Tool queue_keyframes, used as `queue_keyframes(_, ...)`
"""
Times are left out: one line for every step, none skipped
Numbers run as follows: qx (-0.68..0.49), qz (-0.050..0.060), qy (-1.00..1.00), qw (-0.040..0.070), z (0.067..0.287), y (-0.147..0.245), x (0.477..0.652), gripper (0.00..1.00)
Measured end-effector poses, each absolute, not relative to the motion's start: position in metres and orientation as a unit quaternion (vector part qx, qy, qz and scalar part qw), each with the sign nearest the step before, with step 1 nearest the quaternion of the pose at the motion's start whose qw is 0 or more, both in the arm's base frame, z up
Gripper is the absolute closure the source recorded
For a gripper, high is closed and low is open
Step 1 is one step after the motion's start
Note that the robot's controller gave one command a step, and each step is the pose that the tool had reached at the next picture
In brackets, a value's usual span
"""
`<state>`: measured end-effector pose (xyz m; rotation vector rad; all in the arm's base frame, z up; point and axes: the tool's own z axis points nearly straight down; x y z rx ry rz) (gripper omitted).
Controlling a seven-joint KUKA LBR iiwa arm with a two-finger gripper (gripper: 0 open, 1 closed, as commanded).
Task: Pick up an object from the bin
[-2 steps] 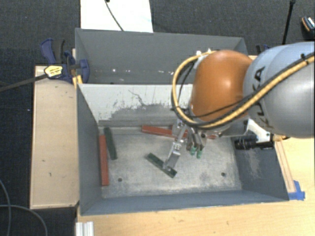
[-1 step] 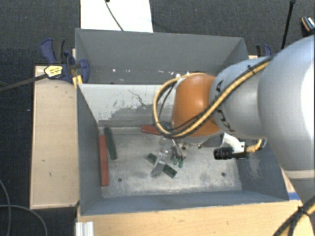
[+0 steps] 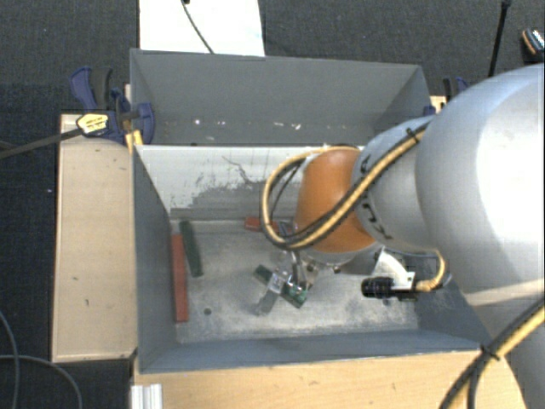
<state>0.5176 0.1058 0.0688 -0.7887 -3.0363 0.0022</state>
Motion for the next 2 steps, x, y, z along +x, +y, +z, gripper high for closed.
queue_keyframes(-0.253,0.0,-0.968,0.001,0.07,0.106,0.519,1.0)
queue_keyframes(-0.242,-0.003,-0.97,-0.005,0.202,0.119,0.535,1.0)
